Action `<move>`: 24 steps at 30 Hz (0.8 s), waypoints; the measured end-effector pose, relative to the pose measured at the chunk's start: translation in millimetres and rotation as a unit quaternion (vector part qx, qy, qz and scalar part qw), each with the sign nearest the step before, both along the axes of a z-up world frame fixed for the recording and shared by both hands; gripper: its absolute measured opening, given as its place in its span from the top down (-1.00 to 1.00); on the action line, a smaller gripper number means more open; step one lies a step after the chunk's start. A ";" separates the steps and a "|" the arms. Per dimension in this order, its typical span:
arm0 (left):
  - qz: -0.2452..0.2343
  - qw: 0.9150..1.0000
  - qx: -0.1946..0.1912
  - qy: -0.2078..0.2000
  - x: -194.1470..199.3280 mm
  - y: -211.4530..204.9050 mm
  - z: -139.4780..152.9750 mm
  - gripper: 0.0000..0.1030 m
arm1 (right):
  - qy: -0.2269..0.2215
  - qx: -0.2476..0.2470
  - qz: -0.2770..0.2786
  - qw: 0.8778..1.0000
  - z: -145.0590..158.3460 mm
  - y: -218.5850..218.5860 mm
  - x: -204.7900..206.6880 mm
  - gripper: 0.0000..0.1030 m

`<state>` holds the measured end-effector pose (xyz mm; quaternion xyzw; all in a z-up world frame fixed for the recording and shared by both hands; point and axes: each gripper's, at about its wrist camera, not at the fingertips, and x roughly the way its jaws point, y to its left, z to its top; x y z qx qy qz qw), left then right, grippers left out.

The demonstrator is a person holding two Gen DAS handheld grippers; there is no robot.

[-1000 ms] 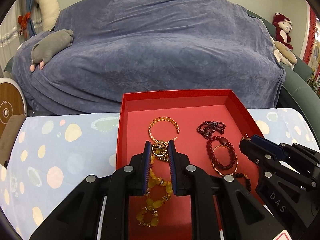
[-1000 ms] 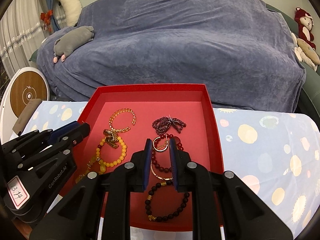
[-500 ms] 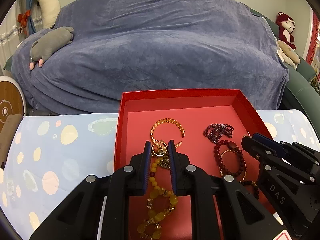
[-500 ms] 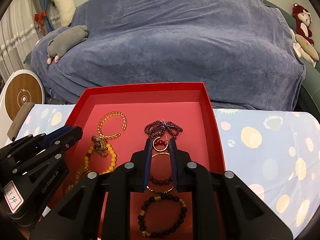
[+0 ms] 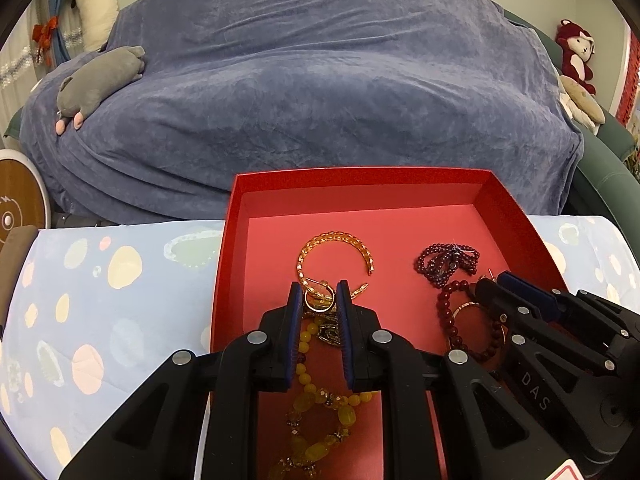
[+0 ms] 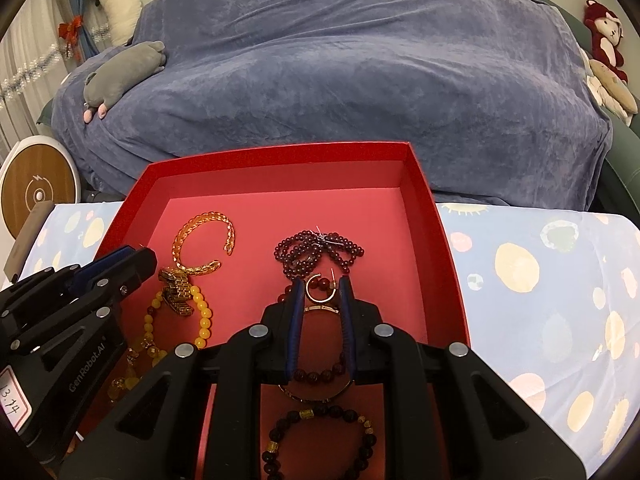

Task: Organize jewelry
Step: 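Lower the earrings into the box and open both tools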

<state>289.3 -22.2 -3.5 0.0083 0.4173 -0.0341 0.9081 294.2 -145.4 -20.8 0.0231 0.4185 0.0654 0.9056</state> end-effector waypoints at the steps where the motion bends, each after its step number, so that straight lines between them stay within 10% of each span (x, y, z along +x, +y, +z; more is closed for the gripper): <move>1: -0.001 1.000 0.001 0.000 0.6 -0.6 -0.4 0.71 | 0.000 0.000 0.001 1.000 0.1 0.0 0.1 0.67; 24: 0.007 1.000 0.019 -0.008 -2.0 -7.8 9.7 0.39 | -0.013 -0.007 -0.008 1.000 13.2 -1.6 -10.4 0.41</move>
